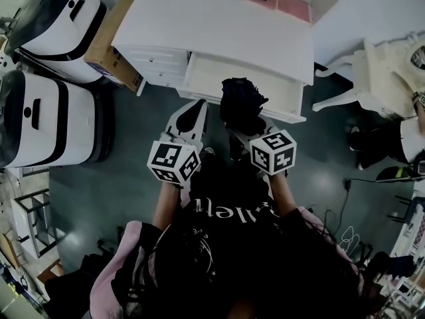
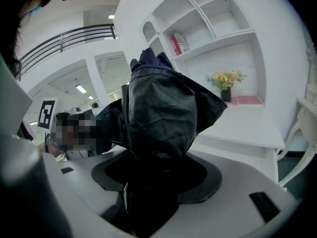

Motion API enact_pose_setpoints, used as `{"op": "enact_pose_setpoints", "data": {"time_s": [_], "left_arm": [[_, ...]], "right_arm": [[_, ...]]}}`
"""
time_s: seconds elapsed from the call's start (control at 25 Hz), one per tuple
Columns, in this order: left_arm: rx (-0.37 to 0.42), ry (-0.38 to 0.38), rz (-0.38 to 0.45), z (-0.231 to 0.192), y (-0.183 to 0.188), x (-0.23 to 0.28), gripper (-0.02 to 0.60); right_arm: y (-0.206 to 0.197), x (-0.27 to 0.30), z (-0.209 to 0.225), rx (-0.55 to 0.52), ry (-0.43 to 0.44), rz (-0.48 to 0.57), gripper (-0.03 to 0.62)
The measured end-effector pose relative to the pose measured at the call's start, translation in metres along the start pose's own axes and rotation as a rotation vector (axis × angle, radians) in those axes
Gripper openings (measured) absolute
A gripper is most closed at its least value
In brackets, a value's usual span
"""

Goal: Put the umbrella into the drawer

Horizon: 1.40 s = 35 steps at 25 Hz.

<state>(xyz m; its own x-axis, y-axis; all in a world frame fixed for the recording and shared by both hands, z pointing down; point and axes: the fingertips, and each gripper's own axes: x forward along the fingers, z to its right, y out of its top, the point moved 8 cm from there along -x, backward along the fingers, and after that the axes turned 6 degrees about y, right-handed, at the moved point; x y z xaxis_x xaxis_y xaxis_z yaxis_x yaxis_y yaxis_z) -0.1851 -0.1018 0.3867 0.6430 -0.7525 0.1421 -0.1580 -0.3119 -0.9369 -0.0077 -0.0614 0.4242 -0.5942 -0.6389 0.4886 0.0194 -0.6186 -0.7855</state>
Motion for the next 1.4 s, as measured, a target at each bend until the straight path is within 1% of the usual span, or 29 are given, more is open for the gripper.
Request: {"op": "enact_pose_setpoints", "data": {"time_s": [0.2,0.4,0.52,0.76,0.88,1.04,1.28,1.4], "left_arm": [[-0.011,-0.004,-0.019,-0.005,-0.005,0.007,0.017],[-0.028,0.015,-0.024,-0.012,-0.008,0.012,0.017],[-0.039,0.045,-0.026,-0.02,-0.009,0.017,0.017],[-0.067,0.131,-0.015,-0.039,-0.008,0.033,0.017],[-0.079,0.177,-0.009,-0.046,-0.006,0.045,0.017],[-0.08,0.213,-0.004,-0.049,-0.004,0.062,0.017],[-0.088,0.245,-0.005,-0.046,-0.005,0.091,0.017],[-0.088,0.255,-0.008,-0.043,-0.005,0.105,0.017]], "right_arm": [[0.002,0.006,0.011,0.016,-0.014,-0.012,0.285],[0.005,0.015,0.027,0.021,-0.016,-0.039,0.285],[0.009,0.025,0.041,0.011,-0.007,-0.069,0.285],[0.019,0.051,0.076,-0.001,0.012,-0.138,0.285],[0.023,0.065,0.096,-0.024,0.03,-0.188,0.285],[0.03,0.083,0.127,-0.079,0.053,-0.271,0.285],[0.031,0.111,0.182,-0.188,0.062,-0.418,0.285],[0.026,0.123,0.208,-0.235,0.051,-0.486,0.285]]}}
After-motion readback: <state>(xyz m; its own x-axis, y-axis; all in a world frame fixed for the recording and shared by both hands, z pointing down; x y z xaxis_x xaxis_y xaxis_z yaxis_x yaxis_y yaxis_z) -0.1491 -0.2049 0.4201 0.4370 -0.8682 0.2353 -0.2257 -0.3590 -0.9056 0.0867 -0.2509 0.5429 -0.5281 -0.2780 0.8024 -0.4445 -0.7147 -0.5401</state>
